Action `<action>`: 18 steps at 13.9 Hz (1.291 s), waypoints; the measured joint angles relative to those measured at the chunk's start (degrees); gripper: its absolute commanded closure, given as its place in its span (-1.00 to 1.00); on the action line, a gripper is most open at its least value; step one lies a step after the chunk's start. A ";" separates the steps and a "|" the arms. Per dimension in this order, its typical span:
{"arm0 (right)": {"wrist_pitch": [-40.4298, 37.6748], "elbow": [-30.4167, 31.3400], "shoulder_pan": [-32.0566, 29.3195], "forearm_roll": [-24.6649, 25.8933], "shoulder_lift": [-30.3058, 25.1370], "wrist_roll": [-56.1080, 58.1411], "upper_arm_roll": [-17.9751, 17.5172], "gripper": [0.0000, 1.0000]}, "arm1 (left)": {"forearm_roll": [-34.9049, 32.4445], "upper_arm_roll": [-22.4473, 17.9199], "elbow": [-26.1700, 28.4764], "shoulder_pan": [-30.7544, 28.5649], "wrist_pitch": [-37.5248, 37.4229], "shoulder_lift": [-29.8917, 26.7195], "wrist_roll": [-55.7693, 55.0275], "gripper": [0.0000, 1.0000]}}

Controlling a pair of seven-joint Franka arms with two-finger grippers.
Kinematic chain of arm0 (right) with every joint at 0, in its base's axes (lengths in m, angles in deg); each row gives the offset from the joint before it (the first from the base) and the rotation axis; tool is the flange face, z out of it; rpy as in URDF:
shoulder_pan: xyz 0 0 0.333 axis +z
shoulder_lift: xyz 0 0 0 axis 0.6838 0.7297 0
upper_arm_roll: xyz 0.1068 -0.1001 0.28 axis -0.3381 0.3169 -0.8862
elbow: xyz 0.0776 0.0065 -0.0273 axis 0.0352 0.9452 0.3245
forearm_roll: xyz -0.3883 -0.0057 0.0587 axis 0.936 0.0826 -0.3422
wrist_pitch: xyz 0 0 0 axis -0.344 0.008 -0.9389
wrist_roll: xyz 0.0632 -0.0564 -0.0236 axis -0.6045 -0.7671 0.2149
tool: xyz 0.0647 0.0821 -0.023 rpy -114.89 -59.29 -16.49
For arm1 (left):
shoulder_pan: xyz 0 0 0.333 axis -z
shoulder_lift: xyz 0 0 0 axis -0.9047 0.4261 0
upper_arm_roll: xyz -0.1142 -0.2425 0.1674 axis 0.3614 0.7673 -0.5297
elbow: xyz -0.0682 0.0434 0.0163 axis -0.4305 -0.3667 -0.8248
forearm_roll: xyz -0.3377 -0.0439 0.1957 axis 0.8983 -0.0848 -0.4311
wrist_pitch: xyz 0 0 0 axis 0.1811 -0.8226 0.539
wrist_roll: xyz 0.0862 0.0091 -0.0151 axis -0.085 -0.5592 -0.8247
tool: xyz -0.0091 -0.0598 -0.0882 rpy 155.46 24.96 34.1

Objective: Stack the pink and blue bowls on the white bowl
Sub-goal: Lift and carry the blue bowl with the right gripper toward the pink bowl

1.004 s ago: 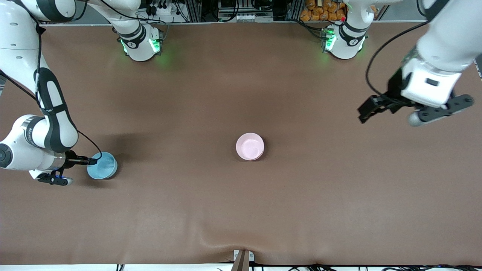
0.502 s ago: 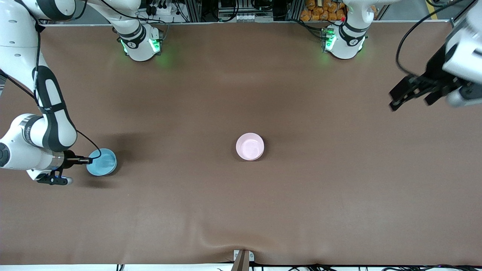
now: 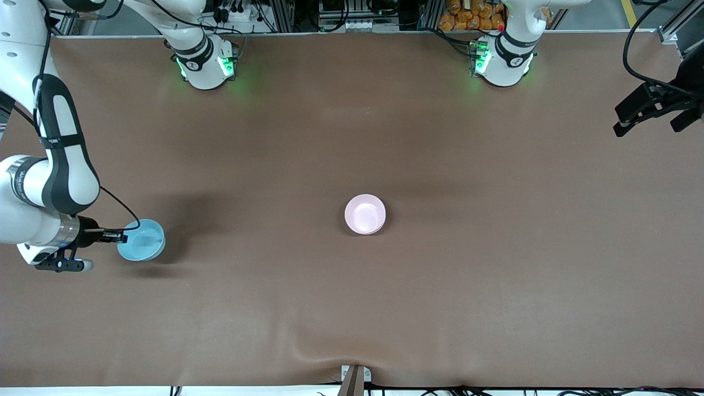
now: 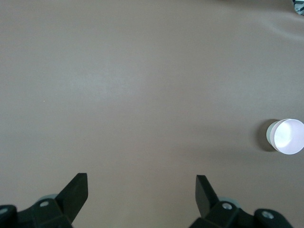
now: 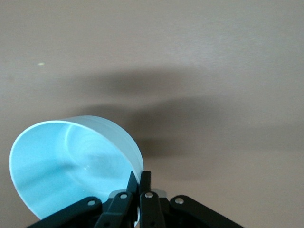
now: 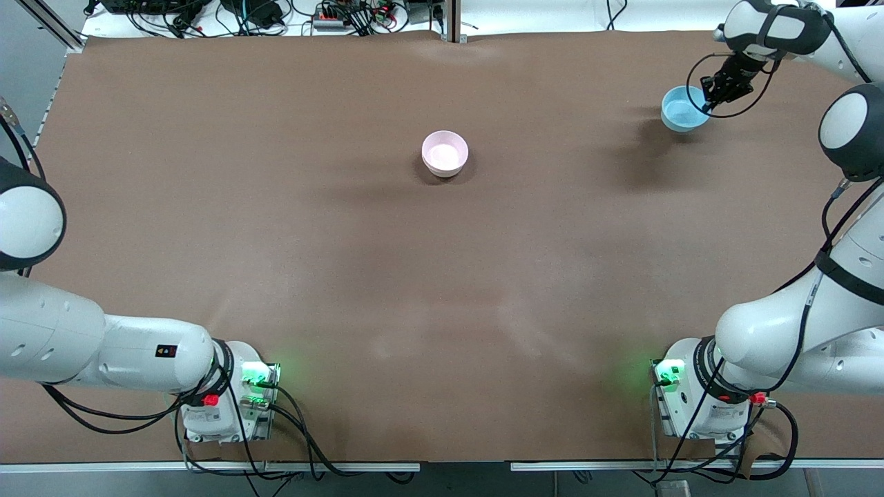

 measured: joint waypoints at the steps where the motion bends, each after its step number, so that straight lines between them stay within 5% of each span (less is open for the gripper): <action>1: -0.86 0.01 0.09 -0.93 -0.33 0.00 -0.18 1.00 | 0.00 -0.15 0.50 0.07 -0.01 -0.32 0.04 -1.00; 10: -21.03 -0.49 2.81 -8.66 -15.44 -1.00 -1.33 1.00 | 0.00 -1.16 4.43 0.31 -0.06 -3.26 0.06 -1.00; 18: -16.93 0.32 16.85 -12.60 -15.80 -25.75 -2.00 1.00 | 0.23 -1.15 5.41 0.50 0.11 -3.12 0.06 -1.00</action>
